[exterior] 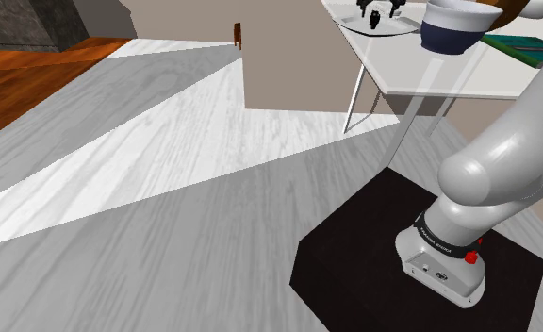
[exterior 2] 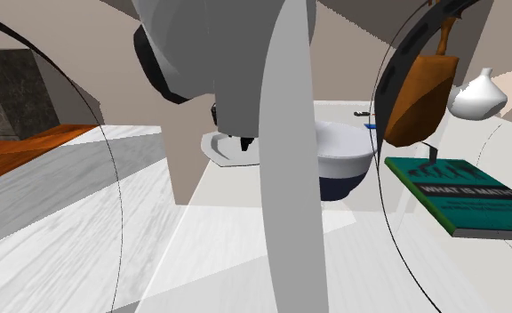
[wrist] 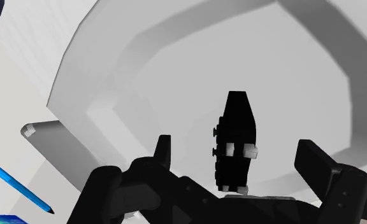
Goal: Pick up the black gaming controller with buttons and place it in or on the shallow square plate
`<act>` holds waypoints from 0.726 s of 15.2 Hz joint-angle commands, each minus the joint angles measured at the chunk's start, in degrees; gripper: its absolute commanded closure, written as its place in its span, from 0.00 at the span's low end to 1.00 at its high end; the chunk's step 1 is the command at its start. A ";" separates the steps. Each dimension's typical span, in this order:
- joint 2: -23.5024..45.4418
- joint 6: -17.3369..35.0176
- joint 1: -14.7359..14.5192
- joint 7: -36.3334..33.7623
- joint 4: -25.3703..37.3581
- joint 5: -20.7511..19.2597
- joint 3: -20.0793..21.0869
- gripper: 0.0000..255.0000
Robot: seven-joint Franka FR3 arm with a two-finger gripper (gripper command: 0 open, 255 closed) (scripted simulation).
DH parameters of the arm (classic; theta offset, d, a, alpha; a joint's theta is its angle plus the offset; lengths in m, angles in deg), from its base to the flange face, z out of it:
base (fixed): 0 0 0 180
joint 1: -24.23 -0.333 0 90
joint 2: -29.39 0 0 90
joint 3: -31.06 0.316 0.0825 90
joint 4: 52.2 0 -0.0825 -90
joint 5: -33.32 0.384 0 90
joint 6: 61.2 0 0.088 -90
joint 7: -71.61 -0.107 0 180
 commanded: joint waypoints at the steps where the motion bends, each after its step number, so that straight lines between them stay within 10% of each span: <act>1: -1.17 -2.50 -0.36 0.01 1.23 0.01 0.31 0.00; 11: -2.16 -5.53 -0.75 0.08 3.17 0.04 0.69 0.00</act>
